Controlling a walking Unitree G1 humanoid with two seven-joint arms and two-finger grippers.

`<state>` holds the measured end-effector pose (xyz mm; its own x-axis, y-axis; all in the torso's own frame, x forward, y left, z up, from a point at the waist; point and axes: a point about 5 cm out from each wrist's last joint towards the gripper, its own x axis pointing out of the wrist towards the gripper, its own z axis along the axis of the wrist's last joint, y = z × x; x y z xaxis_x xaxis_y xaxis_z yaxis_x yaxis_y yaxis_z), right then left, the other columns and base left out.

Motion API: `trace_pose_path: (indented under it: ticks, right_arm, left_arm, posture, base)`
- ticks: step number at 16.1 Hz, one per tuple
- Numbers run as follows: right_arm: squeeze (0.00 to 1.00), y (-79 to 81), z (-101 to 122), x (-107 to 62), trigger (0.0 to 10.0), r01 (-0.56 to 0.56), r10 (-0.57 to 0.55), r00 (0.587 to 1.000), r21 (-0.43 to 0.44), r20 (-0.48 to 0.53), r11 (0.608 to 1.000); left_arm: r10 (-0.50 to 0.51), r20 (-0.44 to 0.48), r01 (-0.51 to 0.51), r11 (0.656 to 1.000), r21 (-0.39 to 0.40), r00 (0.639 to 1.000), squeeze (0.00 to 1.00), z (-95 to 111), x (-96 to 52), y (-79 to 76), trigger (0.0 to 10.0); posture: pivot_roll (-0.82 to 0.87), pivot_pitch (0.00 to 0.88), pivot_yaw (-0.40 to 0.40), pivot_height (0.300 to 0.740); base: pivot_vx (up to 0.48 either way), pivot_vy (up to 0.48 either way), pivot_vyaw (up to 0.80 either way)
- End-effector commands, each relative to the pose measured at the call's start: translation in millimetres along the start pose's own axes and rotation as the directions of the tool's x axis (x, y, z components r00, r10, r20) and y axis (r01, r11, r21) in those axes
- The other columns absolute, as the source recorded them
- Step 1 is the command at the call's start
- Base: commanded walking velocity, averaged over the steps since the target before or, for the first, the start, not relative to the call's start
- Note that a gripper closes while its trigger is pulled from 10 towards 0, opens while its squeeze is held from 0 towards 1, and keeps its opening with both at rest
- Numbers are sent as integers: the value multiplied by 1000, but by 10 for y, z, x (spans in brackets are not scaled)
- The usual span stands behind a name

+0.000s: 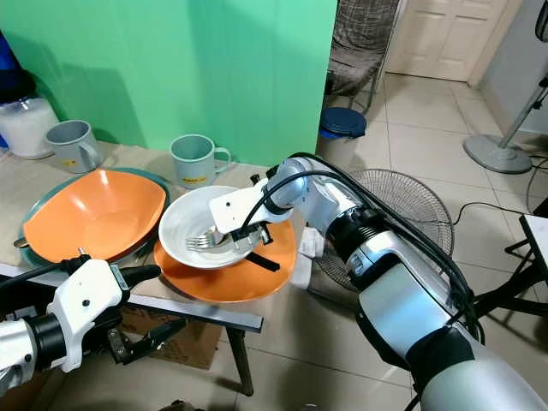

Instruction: Setting the table

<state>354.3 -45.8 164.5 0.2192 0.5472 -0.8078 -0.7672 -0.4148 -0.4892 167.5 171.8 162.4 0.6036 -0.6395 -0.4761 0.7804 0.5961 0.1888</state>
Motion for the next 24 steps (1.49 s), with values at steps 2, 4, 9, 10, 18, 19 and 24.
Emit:
trace_pose_path:
  ticks: [2,4,9,10,18,19,24]
  right_arm:
    - [0,-16,26,-9,0,4,-4,1000,-7,5,1000]
    - [0,-12,30,-6,0,4,-4,1000,-5,10,1000]
    - [0,-6,50,15,0,16,-16,999,7,28,1000]
    - [0,-9,56,6,0,27,-28,998,15,47,1000]
    - [0,-157,232,-178,0,134,-180,943,176,280,975]
    - [0,-184,226,-207,0,159,-211,936,195,282,968]
    - [0,-313,138,-551,0,288,-489,795,486,359,825]
  left_arm:
    - [-7,-5,7,1000,5,1000,0,-12,-4,-1,10000]
    - [-7,-3,7,1000,7,1000,0,-7,-2,0,10000]
    - [-7,-4,7,1000,9,1000,0,-8,-7,0,10000]
    - [-7,-4,7,1000,10,1000,0,-6,-4,-6,10000]
    - [-15,8,15,1000,12,1000,0,1,27,-25,10000]
    - [-13,14,13,1000,16,1000,0,13,36,-23,10000]
    - [74,112,-74,997,-2,991,0,133,95,-1,10000]
  posture:
    - [-45,0,20,740]
    - [-43,0,20,740]
    - [-42,0,24,740]
    - [-39,0,19,740]
    - [-45,0,17,740]
    - [-44,0,15,740]
    - [-33,0,4,740]
  base:
    - [0,0,0]
    - [0,0,0]
    - [0,0,0]
    - [0,0,0]
    - [0,0,0]
    - [0,0,0]
    - [0,0,0]
